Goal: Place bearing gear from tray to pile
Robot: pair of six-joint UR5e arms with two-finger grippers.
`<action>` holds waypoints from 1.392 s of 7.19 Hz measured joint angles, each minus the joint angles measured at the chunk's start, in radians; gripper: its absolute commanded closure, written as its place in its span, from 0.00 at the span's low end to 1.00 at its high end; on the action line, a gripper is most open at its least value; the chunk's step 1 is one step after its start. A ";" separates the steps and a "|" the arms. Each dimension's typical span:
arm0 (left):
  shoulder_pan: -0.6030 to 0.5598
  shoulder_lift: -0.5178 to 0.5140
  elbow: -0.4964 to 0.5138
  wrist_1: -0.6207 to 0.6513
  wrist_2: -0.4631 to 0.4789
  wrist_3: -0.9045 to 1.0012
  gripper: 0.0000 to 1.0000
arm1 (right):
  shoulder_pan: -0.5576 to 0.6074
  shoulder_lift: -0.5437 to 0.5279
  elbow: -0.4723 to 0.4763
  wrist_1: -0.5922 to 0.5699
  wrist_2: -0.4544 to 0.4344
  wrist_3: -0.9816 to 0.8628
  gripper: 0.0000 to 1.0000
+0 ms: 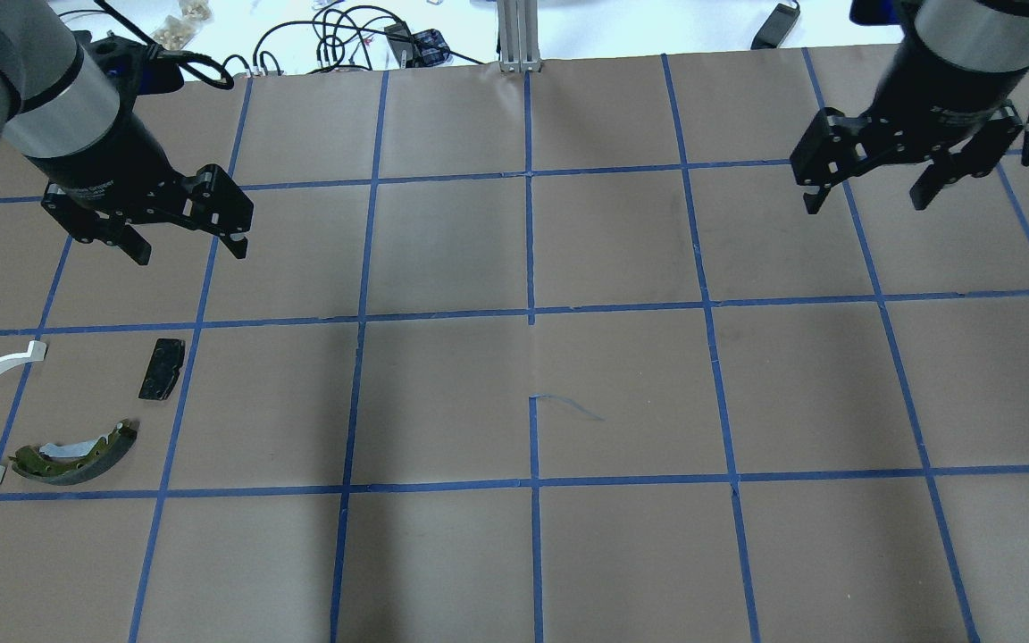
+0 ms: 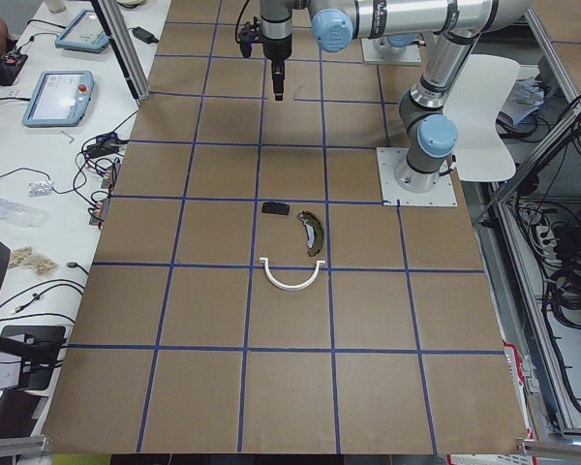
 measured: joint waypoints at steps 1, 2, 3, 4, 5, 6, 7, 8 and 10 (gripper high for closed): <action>0.000 0.000 0.000 0.000 0.000 0.000 0.00 | -0.115 0.007 0.013 0.008 -0.004 -0.163 0.00; 0.000 -0.001 -0.001 -0.001 0.000 0.000 0.00 | -0.231 0.029 0.026 -0.005 -0.007 -0.346 0.00; 0.000 -0.001 -0.001 -0.001 0.000 0.000 0.00 | -0.339 0.069 0.032 -0.047 -0.017 -0.529 0.00; 0.000 -0.002 -0.002 -0.001 0.000 0.000 0.00 | -0.438 0.124 0.036 -0.115 -0.051 -0.718 0.00; 0.000 -0.002 -0.002 -0.002 0.000 0.000 0.00 | -0.512 0.188 0.038 -0.198 -0.101 -0.875 0.00; 0.000 -0.003 -0.002 -0.002 0.000 0.000 0.00 | -0.557 0.259 0.038 -0.293 -0.154 -1.018 0.00; 0.000 -0.003 -0.002 -0.002 0.000 0.000 0.00 | -0.574 0.320 0.036 -0.350 -0.203 -1.130 0.00; 0.000 -0.003 -0.002 -0.002 0.000 0.000 0.00 | -0.585 0.367 0.032 -0.378 -0.241 -1.201 0.00; 0.000 -0.005 -0.002 -0.002 0.000 0.001 0.00 | -0.639 0.417 0.028 -0.394 -0.209 -1.311 0.00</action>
